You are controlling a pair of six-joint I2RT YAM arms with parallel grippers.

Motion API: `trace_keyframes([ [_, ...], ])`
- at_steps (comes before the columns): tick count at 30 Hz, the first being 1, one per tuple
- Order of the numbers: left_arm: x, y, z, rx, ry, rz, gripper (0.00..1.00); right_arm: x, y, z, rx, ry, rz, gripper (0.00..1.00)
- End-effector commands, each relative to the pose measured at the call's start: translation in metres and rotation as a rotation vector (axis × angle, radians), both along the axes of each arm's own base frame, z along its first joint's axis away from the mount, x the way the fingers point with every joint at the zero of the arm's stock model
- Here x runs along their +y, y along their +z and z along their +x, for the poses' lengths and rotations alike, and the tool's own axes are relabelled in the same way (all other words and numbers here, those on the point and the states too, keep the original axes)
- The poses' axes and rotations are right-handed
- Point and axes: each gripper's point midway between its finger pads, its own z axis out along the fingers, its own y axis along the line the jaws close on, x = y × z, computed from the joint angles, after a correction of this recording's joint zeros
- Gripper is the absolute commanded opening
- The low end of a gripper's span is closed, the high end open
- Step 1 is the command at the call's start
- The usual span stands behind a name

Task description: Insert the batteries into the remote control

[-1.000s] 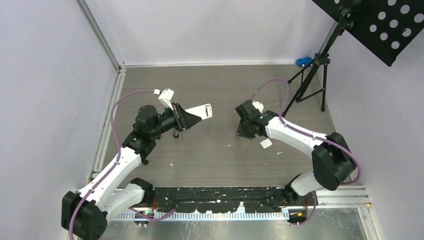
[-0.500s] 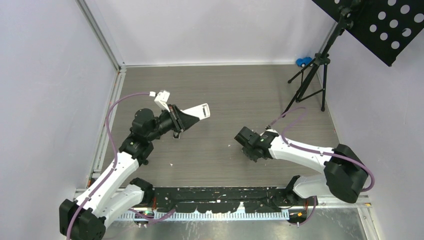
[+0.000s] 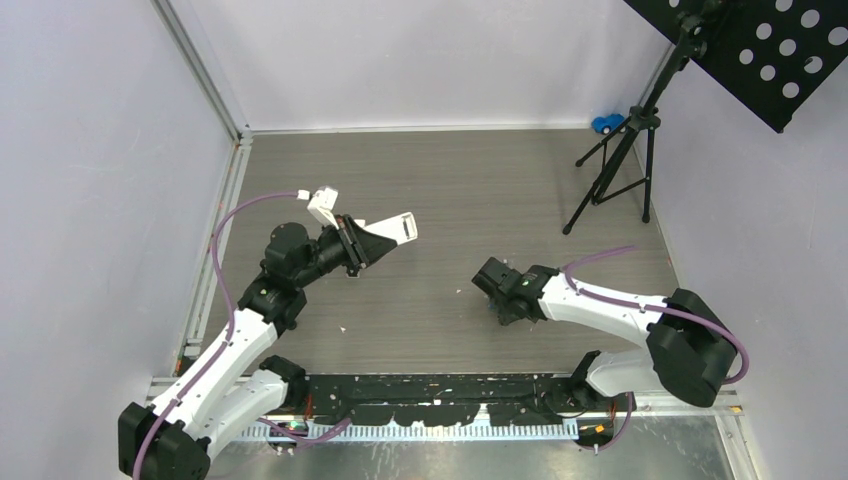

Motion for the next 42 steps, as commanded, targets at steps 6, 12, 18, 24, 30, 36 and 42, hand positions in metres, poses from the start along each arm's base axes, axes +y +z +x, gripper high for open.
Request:
trace_keyframes([
  [6, 0.002, 0.010, 0.005, -0.035, 0.020, -0.002, 0.00, 0.009, 0.038, 0.028, -0.144, 0.072, -0.012, 0.55],
  [12, 0.007, 0.014, 0.006, -0.053, 0.039, 0.039, 0.00, 0.017, 0.117, 0.068, -0.392, 0.576, -0.273, 0.55],
  [18, 0.020, 0.012, 0.009, -0.040, 0.113, 0.086, 0.00, 0.002, 0.134, 0.078, -0.361, 1.188, -0.454, 0.52],
  [24, 0.030, 0.014, 0.006, -0.036, 0.154, 0.103, 0.00, 0.006, 0.117, 0.035, -0.322, 1.761, -0.435, 0.53],
  [30, 0.028, 0.030, -0.003, -0.101, 0.131, 0.050, 0.00, -0.021, 0.065, 0.036, -0.074, 1.822, -0.519, 0.53],
  [36, 0.020, 0.034, -0.006, -0.095, 0.085, 0.015, 0.00, -0.026, 0.028, 0.035, 0.107, 1.888, -0.543, 0.51],
  [42, 0.019, 0.025, -0.001, -0.072, 0.094, 0.025, 0.00, -0.024, 0.009, 0.030, 0.181, 1.926, -0.486, 0.50],
])
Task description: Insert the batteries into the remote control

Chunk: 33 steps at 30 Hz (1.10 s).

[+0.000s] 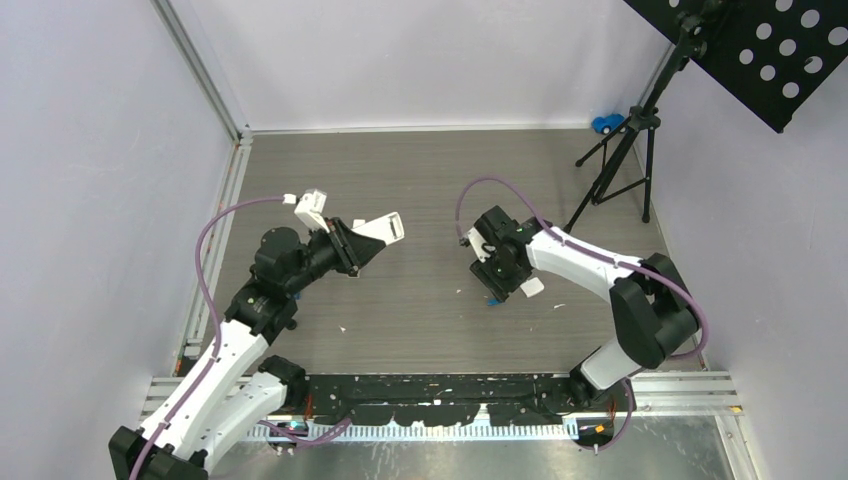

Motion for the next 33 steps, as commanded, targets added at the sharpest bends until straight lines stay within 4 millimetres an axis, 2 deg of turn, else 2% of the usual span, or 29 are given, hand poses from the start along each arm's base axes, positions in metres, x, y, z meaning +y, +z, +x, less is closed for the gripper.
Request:
trace_keyframes([
  [1, -0.003, 0.018, 0.005, -0.060, -0.007, -0.035, 0.00, 0.005, -0.005, 0.001, 0.033, 0.044, -0.011, 0.50],
  [6, -0.003, 0.016, 0.005, -0.064, -0.006, -0.025, 0.00, 0.008, -0.017, -0.004, 0.064, 0.067, -0.014, 0.48],
  [17, -0.003, 0.015, 0.005, -0.072, -0.011, -0.015, 0.00, 0.021, -0.033, 0.007, 0.061, 0.085, 0.011, 0.47],
  [21, -0.002, 0.013, 0.005, -0.065, -0.008, -0.009, 0.00, 0.022, -0.037, 0.008, 0.063, 0.083, 0.012, 0.38],
  [29, -0.005, 0.010, 0.005, -0.049, -0.023, -0.009, 0.00, 0.026, -0.030, 0.012, 0.059, 0.047, 0.019, 0.18],
  [30, -0.005, 0.009, 0.005, -0.046, -0.024, -0.009, 0.00, 0.027, -0.028, 0.013, 0.055, 0.042, 0.023, 0.20],
  [33, -0.006, 0.008, 0.005, -0.040, -0.029, -0.009, 0.00, 0.028, -0.025, 0.016, 0.042, 0.030, 0.028, 0.39],
])
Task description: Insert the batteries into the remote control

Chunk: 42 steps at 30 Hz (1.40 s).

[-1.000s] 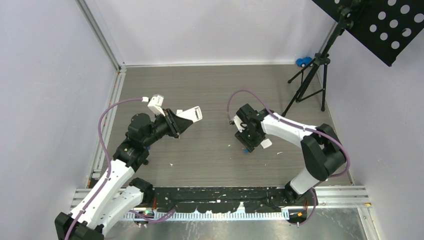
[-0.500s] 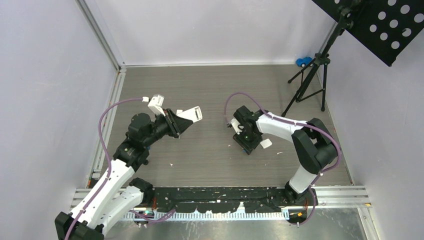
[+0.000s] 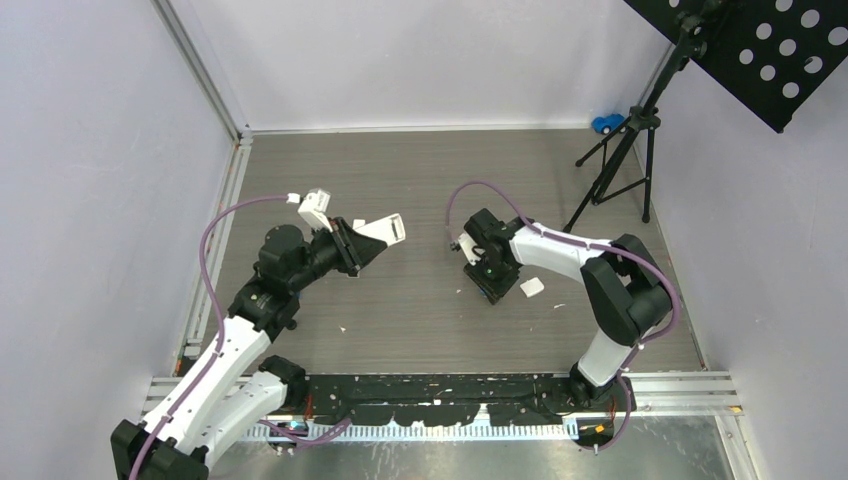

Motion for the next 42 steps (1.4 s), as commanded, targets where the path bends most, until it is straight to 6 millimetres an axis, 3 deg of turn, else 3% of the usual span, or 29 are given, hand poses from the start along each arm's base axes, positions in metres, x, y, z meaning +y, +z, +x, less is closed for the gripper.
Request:
trace_keyframes([
  [1, -0.005, 0.016, 0.001, -0.061, -0.026, -0.028, 0.00, 0.012, 0.009, 0.016, -0.053, -0.014, 0.032, 0.43],
  [5, -0.006, 0.016, 0.002, -0.058, -0.028, -0.030, 0.00, 0.013, 0.008, 0.026, -0.091, -0.026, 0.026, 0.53],
  [10, -0.006, 0.014, 0.003, -0.053, -0.030, -0.029, 0.00, 0.023, 0.004, 0.029, -0.094, -0.021, 0.072, 0.49],
  [14, -0.007, 0.013, 0.004, -0.049, -0.030, -0.027, 0.00, 0.023, 0.001, 0.026, -0.084, -0.026, 0.072, 0.23],
  [16, -0.007, 0.012, 0.004, -0.044, -0.031, -0.028, 0.00, 0.019, 0.004, 0.035, -0.126, -0.073, 0.046, 0.04],
  [19, -0.008, 0.013, 0.005, -0.026, -0.022, -0.053, 0.00, 0.011, 0.031, 0.070, -0.323, -0.220, 0.010, 0.00],
  [23, -0.022, 0.019, 0.008, -0.006, -0.053, -0.179, 0.00, 0.023, 0.109, 0.090, -0.521, -0.353, 0.193, 0.00],
  [26, -0.039, 0.020, 0.010, 0.057, -0.127, -0.255, 0.00, 0.034, 0.161, 0.087, -0.562, -0.482, 0.367, 0.00],
  [30, -0.064, 0.021, 0.010, 0.219, -0.242, -0.368, 0.00, 0.049, 0.209, 0.069, -0.497, -0.577, 0.548, 0.00],
  [36, -0.083, 0.018, 0.012, 0.295, -0.322, -0.441, 0.00, 0.063, 0.235, 0.037, -0.314, -0.698, 0.678, 0.00],
  [42, -0.092, 0.015, 0.011, 0.335, -0.366, -0.470, 0.00, 0.094, 0.249, 0.020, -0.246, -0.633, 0.774, 0.00],
])
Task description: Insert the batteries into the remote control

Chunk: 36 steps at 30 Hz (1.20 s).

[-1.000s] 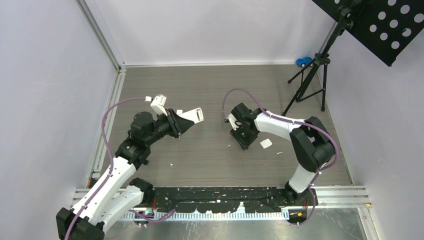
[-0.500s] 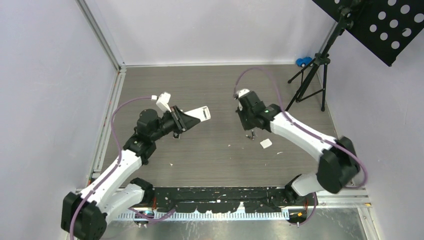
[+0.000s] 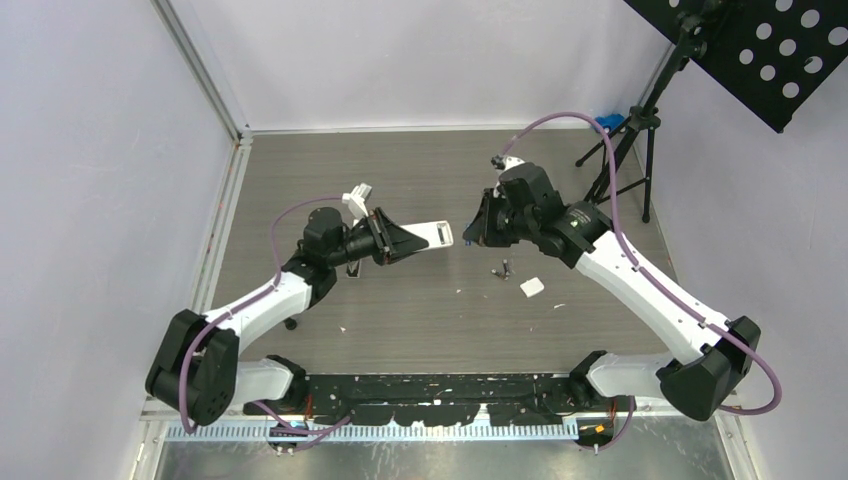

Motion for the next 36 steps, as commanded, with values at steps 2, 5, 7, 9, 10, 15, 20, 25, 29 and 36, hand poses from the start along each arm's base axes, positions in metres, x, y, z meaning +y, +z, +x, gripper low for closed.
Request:
trace_keyframes([
  [2, -0.012, 0.046, -0.005, -0.091, -0.085, -0.130, 0.00, 0.030, 0.021, -0.014, 0.022, 0.046, 0.107, 0.01],
  [5, -0.012, 0.044, -0.007, -0.085, -0.095, -0.130, 0.00, 0.035, 0.021, -0.010, 0.020, 0.037, 0.095, 0.00],
  [7, -0.012, 0.044, -0.008, -0.087, -0.095, -0.130, 0.00, 0.036, 0.019, -0.007, 0.027, 0.016, 0.078, 0.00],
  [9, -0.011, 0.043, -0.009, -0.091, -0.095, -0.132, 0.00, 0.037, 0.017, -0.005, 0.042, 0.010, 0.067, 0.00],
  [10, -0.011, 0.045, -0.010, -0.097, -0.096, -0.134, 0.00, 0.039, 0.016, -0.005, 0.047, 0.012, 0.063, 0.00],
  [15, -0.010, 0.043, -0.012, -0.102, -0.099, -0.134, 0.00, 0.038, 0.015, 0.004, 0.031, -0.019, 0.028, 0.00],
  [20, -0.011, 0.040, -0.012, -0.085, -0.105, -0.130, 0.00, 0.035, 0.011, 0.008, 0.043, -0.029, -0.020, 0.01],
  [25, -0.011, 0.041, -0.012, -0.085, -0.110, -0.134, 0.00, 0.038, 0.008, 0.007, 0.058, -0.003, -0.046, 0.06],
  [29, -0.011, 0.043, -0.012, -0.089, -0.112, -0.138, 0.00, 0.040, 0.004, 0.004, 0.071, 0.011, -0.054, 0.11],
  [36, -0.011, 0.040, -0.012, -0.102, -0.113, -0.129, 0.00, 0.037, 0.010, 0.006, 0.051, -0.002, -0.063, 0.06],
])
